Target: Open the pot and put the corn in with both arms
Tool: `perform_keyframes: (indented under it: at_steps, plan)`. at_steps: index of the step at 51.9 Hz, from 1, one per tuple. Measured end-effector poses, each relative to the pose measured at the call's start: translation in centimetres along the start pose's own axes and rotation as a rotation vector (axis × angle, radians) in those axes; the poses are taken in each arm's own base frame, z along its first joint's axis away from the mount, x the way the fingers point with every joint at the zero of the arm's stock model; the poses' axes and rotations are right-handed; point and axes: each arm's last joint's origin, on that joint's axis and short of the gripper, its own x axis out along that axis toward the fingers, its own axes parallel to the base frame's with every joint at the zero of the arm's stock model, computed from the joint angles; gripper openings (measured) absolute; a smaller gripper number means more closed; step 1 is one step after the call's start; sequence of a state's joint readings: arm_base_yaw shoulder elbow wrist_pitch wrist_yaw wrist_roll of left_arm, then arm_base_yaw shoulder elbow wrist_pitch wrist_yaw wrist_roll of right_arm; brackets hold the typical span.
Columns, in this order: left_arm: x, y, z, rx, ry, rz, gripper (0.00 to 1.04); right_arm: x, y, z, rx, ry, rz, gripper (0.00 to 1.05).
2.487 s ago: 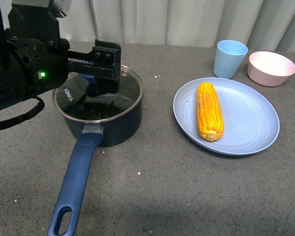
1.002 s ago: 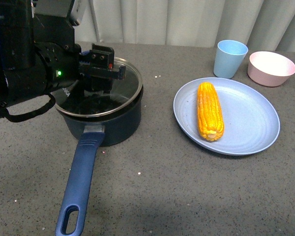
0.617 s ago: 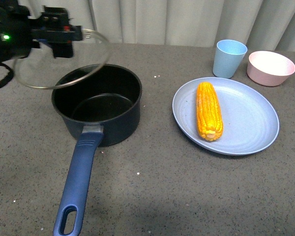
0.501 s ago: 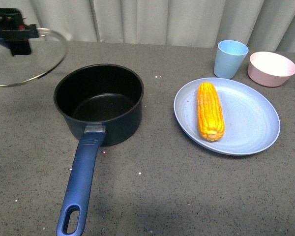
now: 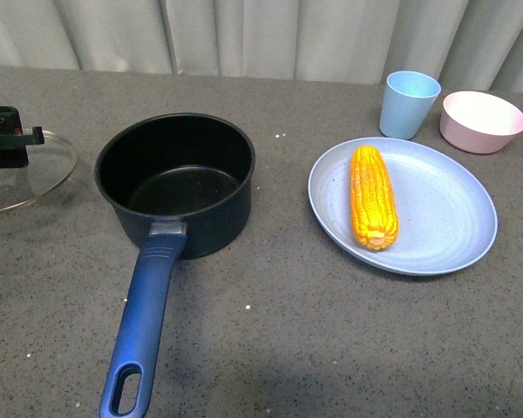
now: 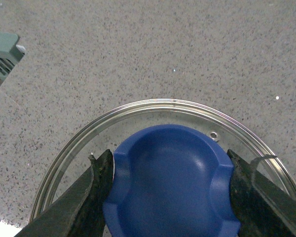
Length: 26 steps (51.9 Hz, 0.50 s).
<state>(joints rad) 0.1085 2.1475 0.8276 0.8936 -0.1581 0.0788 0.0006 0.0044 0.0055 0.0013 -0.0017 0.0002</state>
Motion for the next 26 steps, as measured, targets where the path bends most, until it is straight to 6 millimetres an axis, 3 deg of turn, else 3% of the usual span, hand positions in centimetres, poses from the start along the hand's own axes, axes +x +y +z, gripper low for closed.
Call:
perform_keyframes:
  at_steps: [12, 24, 26]
  plan:
    - [1.0, 0.3, -2.1, 0.012, 0.06, -0.002, 0.59, 0.0, 0.0, 0.0, 0.0, 0.0, 0.0, 0.96]
    - [1.1, 0.1, -2.3, 0.022, 0.103, -0.037, 0.59, 0.0, 0.0, 0.0, 0.0, 0.0, 0.0, 0.96]
    - [1.1, 0.1, -2.3, 0.019, 0.103, -0.041, 0.65, 0.0, 0.0, 0.0, 0.0, 0.0, 0.0, 0.96]
